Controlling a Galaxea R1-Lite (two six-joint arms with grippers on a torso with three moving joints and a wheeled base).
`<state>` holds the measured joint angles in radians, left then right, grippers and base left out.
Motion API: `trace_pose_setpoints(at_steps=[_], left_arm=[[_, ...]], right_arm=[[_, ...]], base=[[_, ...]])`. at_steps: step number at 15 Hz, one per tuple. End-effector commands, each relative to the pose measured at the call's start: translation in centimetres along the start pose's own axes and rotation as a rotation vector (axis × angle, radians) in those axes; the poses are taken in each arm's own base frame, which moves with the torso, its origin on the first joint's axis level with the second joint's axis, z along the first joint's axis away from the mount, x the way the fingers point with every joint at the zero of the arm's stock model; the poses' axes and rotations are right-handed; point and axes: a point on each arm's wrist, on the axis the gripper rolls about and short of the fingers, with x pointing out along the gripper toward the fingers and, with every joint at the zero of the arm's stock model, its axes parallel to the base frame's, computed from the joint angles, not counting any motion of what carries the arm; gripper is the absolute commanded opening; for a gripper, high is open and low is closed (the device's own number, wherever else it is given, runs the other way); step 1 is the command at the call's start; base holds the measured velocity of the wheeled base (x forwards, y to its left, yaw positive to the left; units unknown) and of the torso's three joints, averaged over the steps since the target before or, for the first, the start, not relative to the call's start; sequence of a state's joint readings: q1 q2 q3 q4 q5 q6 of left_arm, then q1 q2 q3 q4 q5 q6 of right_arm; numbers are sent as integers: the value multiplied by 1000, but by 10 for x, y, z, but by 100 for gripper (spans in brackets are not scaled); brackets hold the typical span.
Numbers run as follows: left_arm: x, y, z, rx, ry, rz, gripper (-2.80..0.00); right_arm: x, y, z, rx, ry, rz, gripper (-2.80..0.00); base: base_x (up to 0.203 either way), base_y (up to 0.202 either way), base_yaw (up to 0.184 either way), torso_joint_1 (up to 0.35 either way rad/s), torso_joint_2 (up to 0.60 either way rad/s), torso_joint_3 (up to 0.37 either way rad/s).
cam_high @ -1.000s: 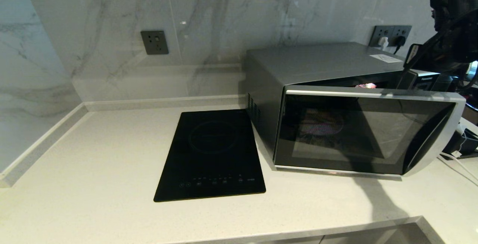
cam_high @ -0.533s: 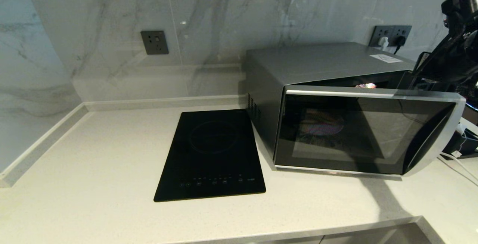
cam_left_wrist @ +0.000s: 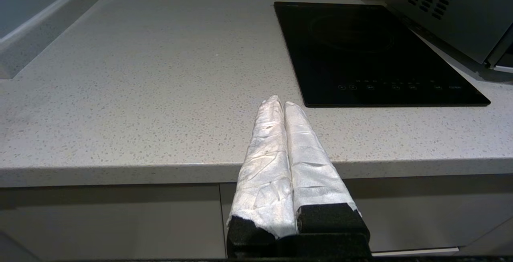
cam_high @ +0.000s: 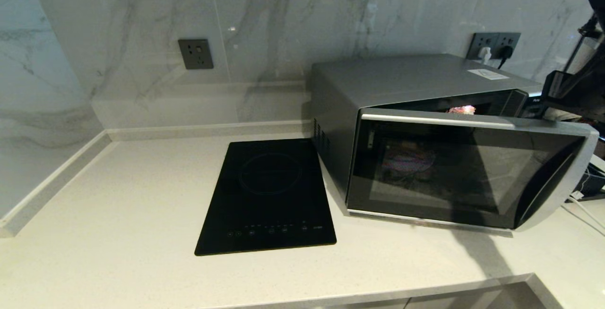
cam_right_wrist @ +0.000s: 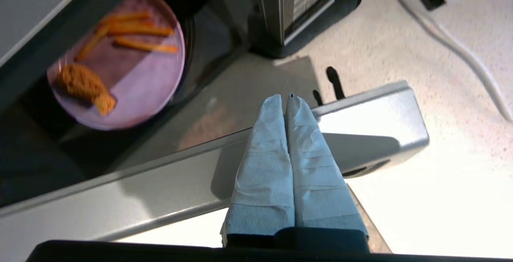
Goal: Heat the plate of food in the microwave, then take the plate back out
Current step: Open the microwave oven
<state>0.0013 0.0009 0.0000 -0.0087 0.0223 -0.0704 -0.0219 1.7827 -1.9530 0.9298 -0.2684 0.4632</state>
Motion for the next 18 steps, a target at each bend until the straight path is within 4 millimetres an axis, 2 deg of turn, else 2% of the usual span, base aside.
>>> trace_pose_setpoints(at_steps=[1, 4, 8, 13, 16, 18], left_arm=[[0, 0, 0, -1, 0, 1, -280], [0, 0, 0, 0, 0, 1, -280], [0, 0, 0, 0, 0, 1, -280], [0, 0, 0, 0, 0, 1, -280], [0, 0, 0, -2, 0, 1, -280], [0, 0, 0, 0, 0, 1, -280]], right_arm=[[-12, -6, -7, 4, 28, 21, -280], [-28, -15, -18, 5, 67, 56, -280], [-88, -42, -45, -5, 257, 194, -280], [-138, -66, -69, 3, 322, 296, -280], [-145, -68, -78, -9, 400, 341, -280], [-145, -58, -86, -81, 491, 398, -280]], base=[[0, 0, 0, 0, 0, 0], [0, 0, 0, 0, 0, 0], [0, 0, 0, 0, 0, 0], [0, 0, 0, 0, 0, 0], [0, 0, 0, 0, 0, 0], [0, 0, 0, 0, 0, 0]])
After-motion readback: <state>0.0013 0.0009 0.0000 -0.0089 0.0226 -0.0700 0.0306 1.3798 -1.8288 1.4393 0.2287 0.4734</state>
